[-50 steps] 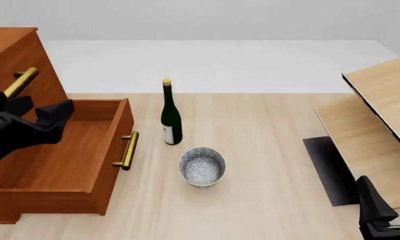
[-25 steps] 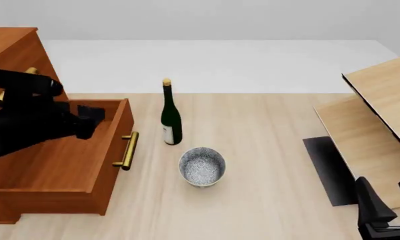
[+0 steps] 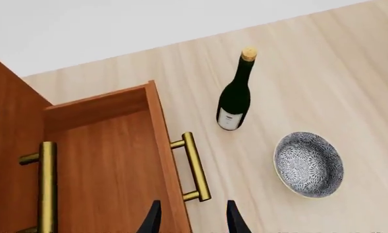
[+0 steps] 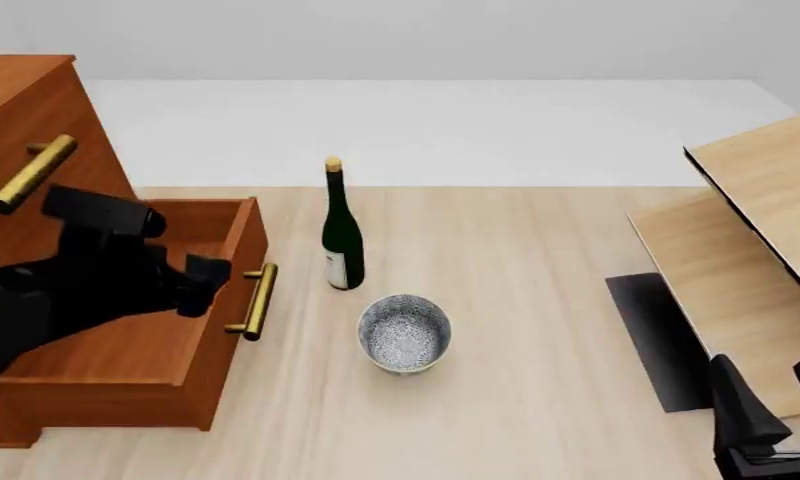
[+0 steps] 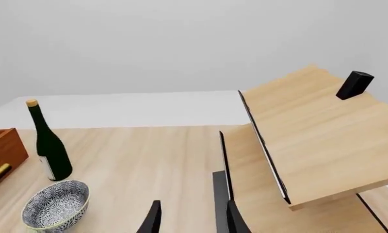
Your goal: Put the wine bottle in the bottom drawer of the cabinet.
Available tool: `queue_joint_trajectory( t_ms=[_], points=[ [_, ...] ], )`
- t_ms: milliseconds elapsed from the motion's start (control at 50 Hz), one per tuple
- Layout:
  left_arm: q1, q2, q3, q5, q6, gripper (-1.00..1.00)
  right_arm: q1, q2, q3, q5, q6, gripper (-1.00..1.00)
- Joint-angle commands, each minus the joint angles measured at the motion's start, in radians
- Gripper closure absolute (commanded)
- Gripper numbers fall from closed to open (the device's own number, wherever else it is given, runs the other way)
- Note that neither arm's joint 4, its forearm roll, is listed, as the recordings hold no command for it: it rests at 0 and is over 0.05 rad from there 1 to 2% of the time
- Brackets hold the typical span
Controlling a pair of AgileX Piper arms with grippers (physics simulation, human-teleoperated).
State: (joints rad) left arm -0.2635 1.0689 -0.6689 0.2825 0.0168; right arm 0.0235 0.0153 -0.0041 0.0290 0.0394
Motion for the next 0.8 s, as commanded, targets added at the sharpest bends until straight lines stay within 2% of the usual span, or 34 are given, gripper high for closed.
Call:
queue_joint_trajectory(
  t_ms=[20, 800],
  points=[
    [-0.002, 0.005, 0.050, -0.038, -0.001, -1.00, 0.004, 0.002, 0.001, -0.001, 0.000, -1.00],
    [0.021, 0.099, 0.220, -0.236, 0.011, -1.00, 0.021, 0.009, 0.003, 0.002, 0.002, -1.00]
  ],
)
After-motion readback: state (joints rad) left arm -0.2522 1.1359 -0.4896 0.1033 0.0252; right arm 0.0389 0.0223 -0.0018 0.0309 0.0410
